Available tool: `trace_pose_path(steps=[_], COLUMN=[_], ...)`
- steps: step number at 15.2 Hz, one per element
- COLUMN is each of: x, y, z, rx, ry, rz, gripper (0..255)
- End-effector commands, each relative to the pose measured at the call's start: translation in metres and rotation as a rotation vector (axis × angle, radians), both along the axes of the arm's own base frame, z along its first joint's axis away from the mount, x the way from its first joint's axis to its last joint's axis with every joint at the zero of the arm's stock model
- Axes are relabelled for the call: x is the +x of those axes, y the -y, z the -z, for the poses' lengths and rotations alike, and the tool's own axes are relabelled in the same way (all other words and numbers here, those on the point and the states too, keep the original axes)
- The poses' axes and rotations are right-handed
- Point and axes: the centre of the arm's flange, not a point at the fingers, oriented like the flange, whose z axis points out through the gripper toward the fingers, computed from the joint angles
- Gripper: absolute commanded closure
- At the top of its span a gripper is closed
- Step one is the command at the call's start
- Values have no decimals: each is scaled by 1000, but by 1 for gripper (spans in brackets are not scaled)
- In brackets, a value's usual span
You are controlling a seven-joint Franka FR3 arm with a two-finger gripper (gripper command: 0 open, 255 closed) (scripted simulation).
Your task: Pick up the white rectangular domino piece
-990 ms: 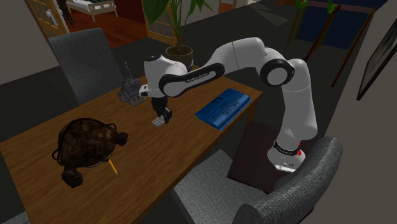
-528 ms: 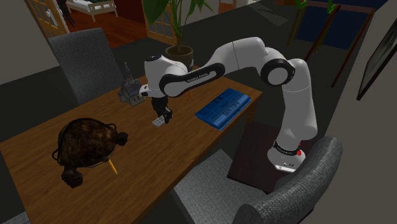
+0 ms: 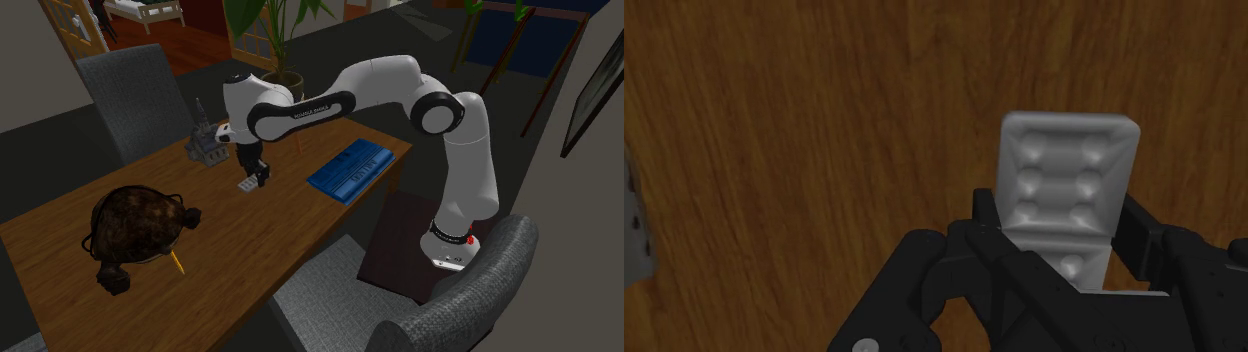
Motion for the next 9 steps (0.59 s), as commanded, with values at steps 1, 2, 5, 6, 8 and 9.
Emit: trace_pose_path(steps=[1, 2, 5, 6, 8, 9], x=[0, 0, 0, 0, 0, 0], y=[0, 0, 0, 0, 0, 0], z=[-9, -15, -31, -36, -42, -42], rx=[0, 0, 0, 0, 0, 0], ry=[-1, -1, -1, -1, -1, -1], rz=[0, 0, 0, 0, 0, 0], gripper=[255, 255, 255, 255, 255, 255])
